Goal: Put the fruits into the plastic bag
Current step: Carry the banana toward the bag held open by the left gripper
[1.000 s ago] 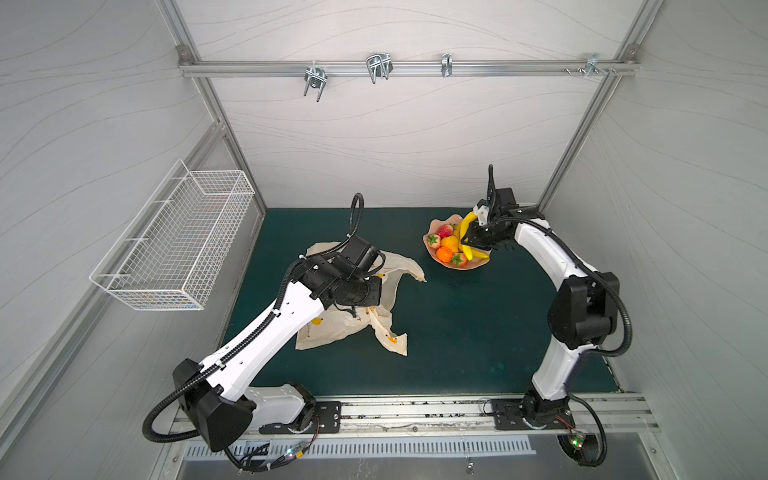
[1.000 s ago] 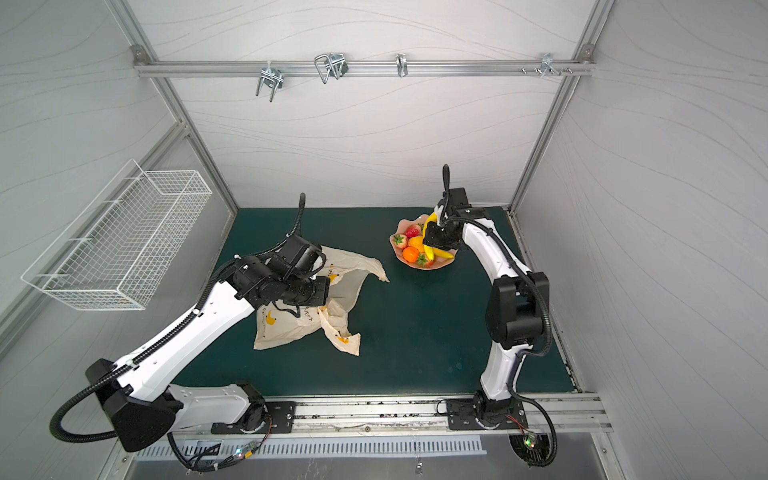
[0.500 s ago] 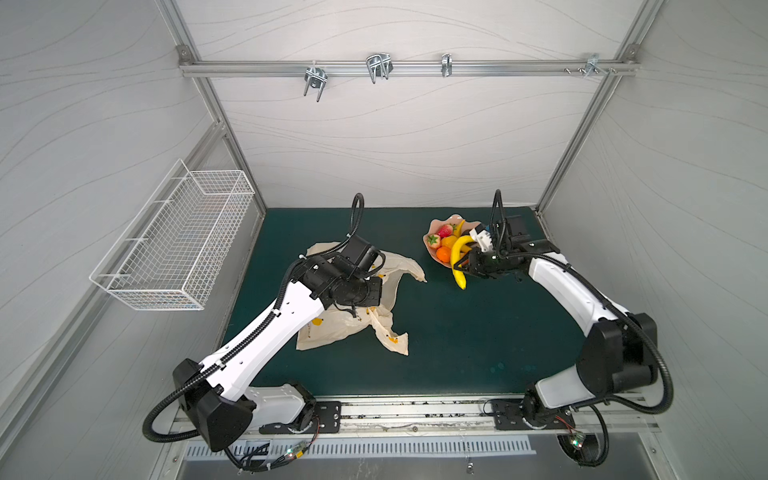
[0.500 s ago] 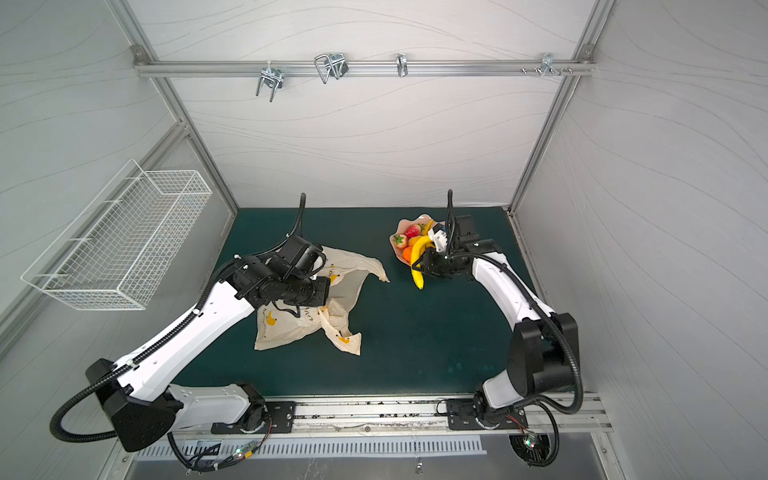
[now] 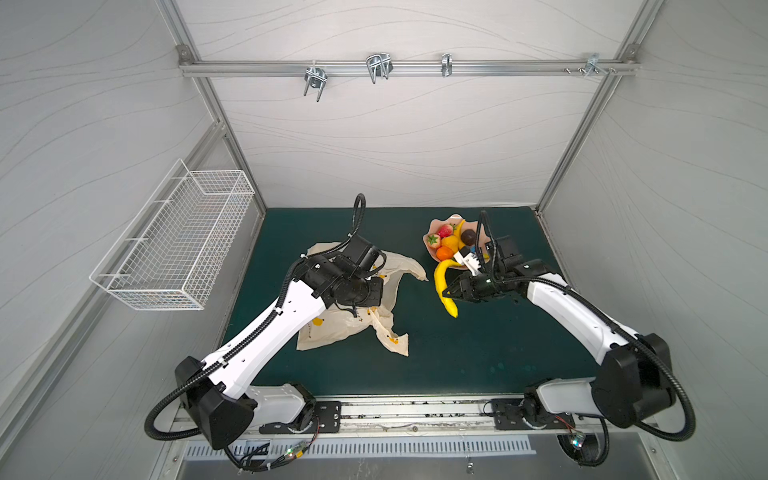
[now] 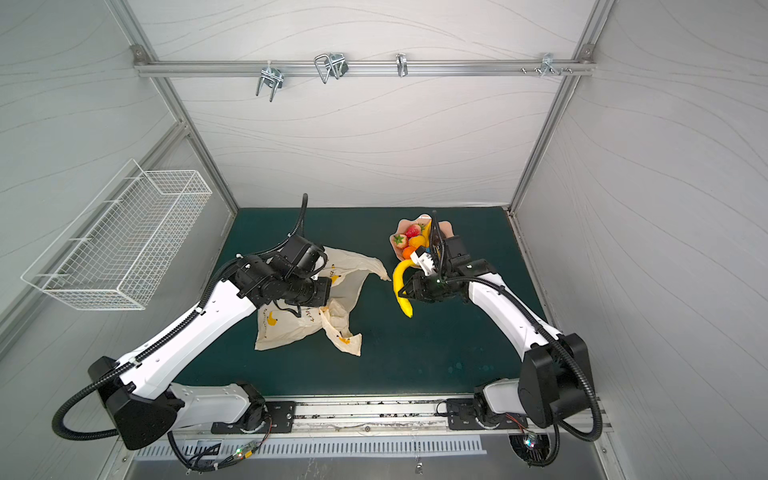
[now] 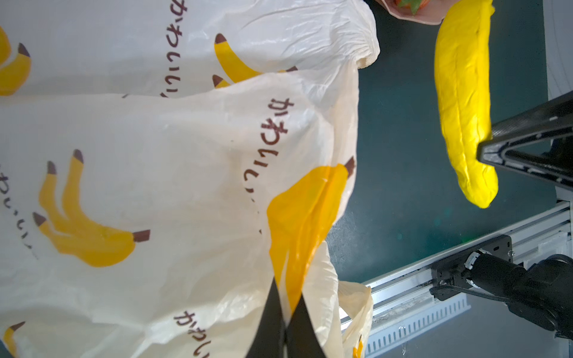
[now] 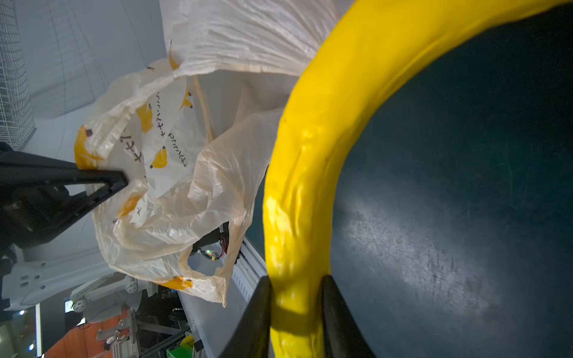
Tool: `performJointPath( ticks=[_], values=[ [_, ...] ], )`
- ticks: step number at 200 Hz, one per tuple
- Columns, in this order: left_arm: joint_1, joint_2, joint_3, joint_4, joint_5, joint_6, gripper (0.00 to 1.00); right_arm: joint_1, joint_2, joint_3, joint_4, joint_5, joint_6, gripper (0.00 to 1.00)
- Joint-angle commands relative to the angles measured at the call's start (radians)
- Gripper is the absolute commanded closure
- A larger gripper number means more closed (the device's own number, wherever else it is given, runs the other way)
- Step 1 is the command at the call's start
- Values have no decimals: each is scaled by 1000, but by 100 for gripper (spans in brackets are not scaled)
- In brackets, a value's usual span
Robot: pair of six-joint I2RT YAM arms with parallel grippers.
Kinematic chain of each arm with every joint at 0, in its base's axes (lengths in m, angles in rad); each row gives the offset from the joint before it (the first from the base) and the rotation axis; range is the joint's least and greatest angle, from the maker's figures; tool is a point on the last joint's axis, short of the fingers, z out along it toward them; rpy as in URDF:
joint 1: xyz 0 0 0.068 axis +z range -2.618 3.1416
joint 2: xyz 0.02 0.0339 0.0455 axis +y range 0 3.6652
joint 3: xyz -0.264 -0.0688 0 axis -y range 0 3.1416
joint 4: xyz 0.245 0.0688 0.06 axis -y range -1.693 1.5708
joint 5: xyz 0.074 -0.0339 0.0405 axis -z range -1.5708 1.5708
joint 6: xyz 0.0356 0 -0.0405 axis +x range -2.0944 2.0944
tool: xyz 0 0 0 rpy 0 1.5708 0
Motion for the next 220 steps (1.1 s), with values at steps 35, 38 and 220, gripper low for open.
performJointPath(
  ticks=[35,38,220],
  values=[
    [6,11,22,25,14,20,100,73,-44,-53,4,-98,-29,92],
    [7,11,22,24,12,20,100,76,-42,-55,7,-102,-27,92],
    [6,11,24,29,30,11,100,174,95,-45,182,-171,41,97]
  ],
)
